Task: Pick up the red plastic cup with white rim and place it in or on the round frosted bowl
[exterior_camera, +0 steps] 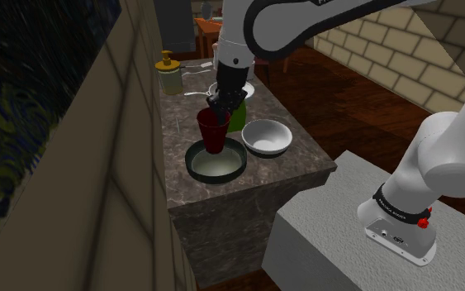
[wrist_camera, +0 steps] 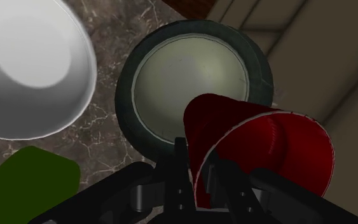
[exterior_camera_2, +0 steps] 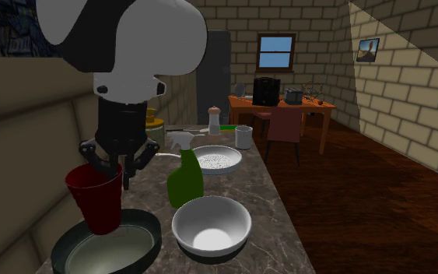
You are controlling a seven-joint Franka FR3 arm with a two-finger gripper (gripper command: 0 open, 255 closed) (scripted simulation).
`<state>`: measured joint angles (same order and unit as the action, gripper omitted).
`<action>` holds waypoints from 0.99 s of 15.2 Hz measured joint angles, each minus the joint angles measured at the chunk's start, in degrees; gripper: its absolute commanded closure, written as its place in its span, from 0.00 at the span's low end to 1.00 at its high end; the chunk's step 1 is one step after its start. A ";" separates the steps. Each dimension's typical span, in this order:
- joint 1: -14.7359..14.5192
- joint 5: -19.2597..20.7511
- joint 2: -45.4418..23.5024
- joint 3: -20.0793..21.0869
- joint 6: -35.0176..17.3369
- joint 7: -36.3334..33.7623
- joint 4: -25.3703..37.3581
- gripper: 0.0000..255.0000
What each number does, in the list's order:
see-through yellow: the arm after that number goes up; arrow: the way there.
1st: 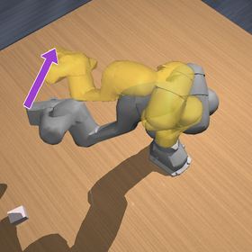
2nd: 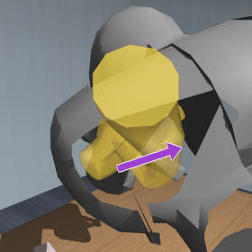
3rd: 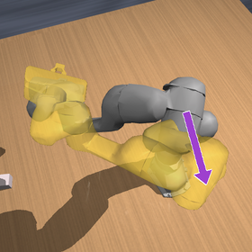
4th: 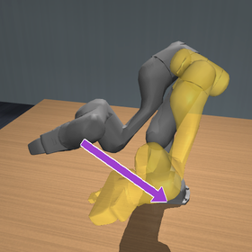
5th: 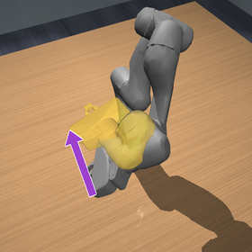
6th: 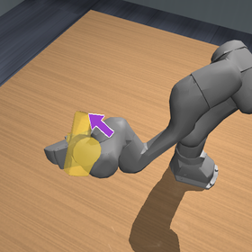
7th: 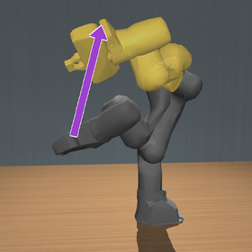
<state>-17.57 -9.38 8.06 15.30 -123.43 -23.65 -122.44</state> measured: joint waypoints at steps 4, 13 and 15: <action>-0.08 -0.04 -0.84 0.16 -2.89 0.18 -2.07 1.00; -0.08 -0.10 -0.88 0.16 -3.49 0.29 -2.59 0.00; -0.08 -0.10 -0.88 0.15 -3.49 0.30 -2.59 0.00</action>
<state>-17.65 -9.48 7.18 15.46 -126.92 -23.35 -125.03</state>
